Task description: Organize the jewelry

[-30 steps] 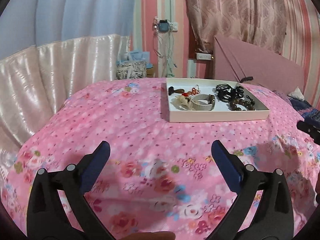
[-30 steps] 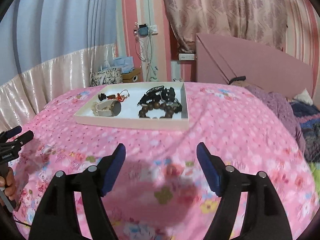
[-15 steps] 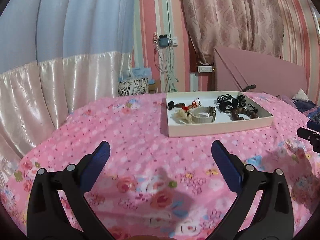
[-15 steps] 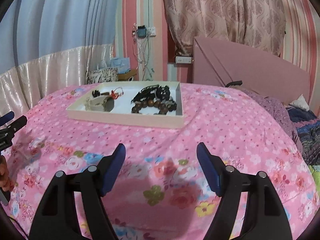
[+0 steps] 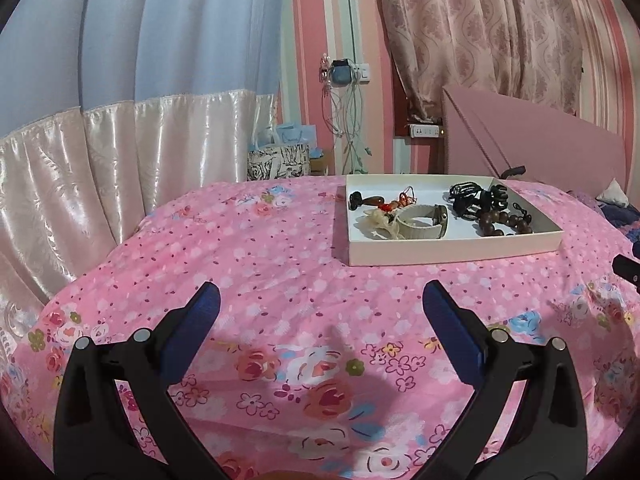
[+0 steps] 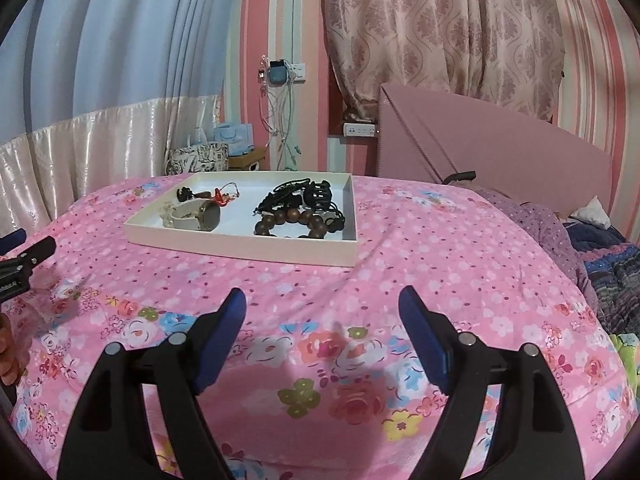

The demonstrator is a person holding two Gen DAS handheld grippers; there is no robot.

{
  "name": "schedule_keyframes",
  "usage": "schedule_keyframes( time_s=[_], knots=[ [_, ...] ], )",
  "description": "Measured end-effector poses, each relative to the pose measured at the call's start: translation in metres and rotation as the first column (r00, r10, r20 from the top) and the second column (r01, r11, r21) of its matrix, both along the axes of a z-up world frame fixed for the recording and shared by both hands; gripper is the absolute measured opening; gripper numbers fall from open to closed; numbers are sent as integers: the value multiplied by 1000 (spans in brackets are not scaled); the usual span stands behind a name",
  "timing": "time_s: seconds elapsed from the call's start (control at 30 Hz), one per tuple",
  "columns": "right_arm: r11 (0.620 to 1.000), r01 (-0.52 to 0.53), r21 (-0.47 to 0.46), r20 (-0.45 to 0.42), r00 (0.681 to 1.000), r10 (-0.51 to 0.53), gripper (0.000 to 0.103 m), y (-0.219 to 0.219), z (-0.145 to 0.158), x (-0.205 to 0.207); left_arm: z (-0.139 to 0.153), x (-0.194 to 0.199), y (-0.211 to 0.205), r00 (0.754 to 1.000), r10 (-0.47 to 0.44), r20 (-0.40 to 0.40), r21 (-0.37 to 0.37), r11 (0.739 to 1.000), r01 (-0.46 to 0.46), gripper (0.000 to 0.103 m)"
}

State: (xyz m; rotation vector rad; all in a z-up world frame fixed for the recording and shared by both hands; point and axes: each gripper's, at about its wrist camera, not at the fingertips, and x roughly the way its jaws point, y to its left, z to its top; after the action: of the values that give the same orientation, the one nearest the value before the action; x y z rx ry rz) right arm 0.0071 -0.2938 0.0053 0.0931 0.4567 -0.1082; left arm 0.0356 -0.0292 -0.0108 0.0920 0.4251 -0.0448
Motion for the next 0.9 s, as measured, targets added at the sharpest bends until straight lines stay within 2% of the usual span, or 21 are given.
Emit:
schedule_keyframes(
  time_s=[0.9],
  knots=[
    [1000,14,-2,-18,1000,-14,80,-1,0,3,1,-1,-2,1000,-8,6,15,1000,8,100]
  ],
)
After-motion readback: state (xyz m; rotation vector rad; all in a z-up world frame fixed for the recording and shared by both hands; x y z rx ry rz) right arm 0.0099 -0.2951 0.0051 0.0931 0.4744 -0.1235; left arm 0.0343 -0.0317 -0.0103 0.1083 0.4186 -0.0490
